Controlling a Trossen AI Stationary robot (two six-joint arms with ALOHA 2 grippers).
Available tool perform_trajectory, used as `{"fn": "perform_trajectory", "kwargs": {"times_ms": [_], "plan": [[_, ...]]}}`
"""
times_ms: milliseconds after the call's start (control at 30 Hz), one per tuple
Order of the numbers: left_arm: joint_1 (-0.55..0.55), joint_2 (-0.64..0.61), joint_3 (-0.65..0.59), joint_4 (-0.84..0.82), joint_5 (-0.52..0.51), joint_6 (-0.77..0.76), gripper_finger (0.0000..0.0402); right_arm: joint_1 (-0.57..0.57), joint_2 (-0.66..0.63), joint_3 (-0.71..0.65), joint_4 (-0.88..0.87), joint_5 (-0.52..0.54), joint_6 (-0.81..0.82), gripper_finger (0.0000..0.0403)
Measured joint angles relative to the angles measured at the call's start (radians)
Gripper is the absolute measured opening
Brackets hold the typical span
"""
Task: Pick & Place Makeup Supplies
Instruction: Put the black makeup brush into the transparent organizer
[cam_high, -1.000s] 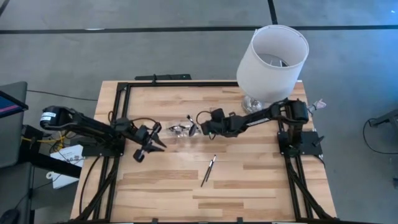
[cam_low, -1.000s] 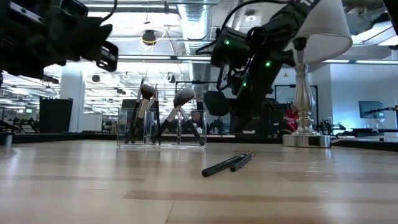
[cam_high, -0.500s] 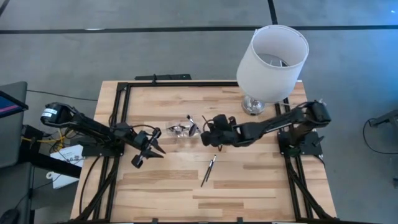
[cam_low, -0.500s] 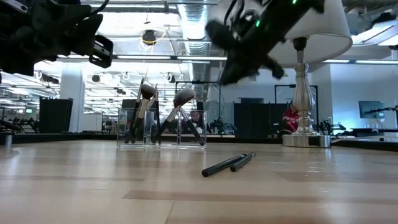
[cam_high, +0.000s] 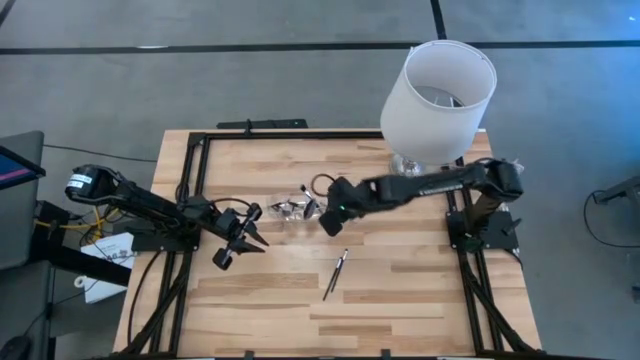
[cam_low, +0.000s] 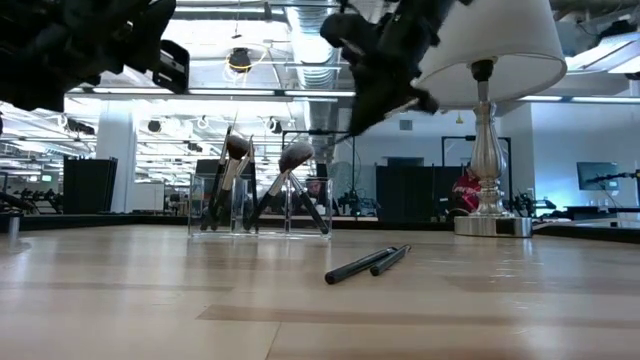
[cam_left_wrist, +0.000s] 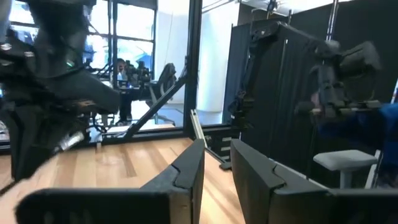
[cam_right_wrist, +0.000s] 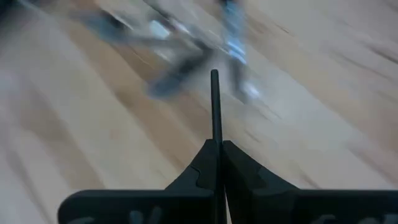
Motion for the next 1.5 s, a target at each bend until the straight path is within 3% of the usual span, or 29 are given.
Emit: {"fn": "perform_trajectory", "kwargs": {"times_ms": [167,400,633,1233,1500], "plan": [[0.019,0.007,0.005,-0.010,0.000,0.000,0.0076,-0.056,0.107,0.332,-0.394,-0.042,-0.069,0.0001],[0.054,0.008,0.005,-0.016,0.000,0.000,0.0076,-0.162,0.338,0.708,-0.687,-0.342,-0.191,0.0000],[0.061,0.022,0.004,-0.052,0.000,0.000,0.0076,-0.232,0.515,0.944,-0.868,-0.433,-0.268,0.0001],[0.061,0.027,0.003,-0.078,0.000,0.000,0.0076,-0.300,0.652,0.995,-0.874,-0.597,-0.409,0.0008],[0.061,0.027,0.003,-0.078,0.000,0.000,0.0076,-0.316,0.654,0.995,-0.826,-0.591,-0.409,0.0049]]}}
